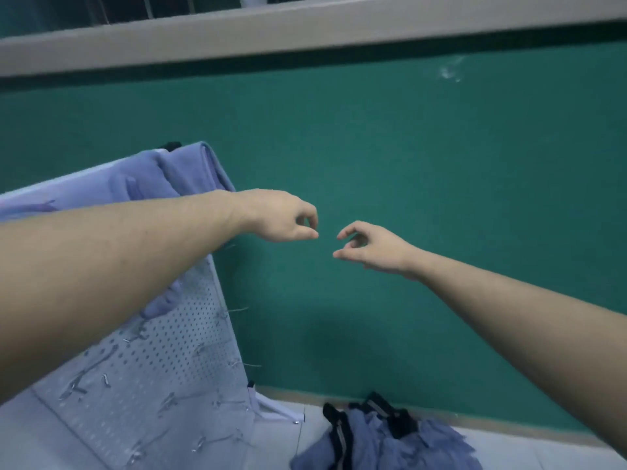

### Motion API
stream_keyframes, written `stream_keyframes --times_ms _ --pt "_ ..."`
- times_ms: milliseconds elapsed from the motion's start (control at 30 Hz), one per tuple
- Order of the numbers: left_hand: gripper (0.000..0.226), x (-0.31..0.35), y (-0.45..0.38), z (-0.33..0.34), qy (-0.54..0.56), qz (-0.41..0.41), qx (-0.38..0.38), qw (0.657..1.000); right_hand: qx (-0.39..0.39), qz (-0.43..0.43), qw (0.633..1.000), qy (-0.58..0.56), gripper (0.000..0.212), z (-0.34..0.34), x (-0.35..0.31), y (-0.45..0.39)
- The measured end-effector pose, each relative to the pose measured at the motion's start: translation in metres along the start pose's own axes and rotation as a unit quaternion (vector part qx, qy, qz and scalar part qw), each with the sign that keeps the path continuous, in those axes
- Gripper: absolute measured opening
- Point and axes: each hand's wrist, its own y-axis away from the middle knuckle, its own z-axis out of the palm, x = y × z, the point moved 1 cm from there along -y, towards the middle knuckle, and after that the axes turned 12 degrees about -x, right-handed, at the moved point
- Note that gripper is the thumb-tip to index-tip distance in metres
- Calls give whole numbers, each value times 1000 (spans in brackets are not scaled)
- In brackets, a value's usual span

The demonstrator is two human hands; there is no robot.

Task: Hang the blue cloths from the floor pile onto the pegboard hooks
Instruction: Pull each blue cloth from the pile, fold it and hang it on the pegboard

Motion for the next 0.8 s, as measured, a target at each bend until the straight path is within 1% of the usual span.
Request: stream_keyframes --times_ms 200,333,400,500,633,800 --pt "35 78 -33 86 49 61 -56 995 -10 90 995 47 28 0 74 85" --pt "34 118 -56 149 103 86 -50 990 -20 132 989 69 25 10 123 113" --pt "34 133 -70 181 136 89 -41 986 -24 148 987 61 24 19 149 116" --pt "33 147 -92 233 208 75 -39 974 -32 168 985 32 21 38 189 110" --pt "30 153 -127 306 280 40 -62 957 -50 195 980 6 16 74 248 89" --pt "23 152 -174 400 406 -29 -100 908 -65 227 971 -30 15 130 330 56"
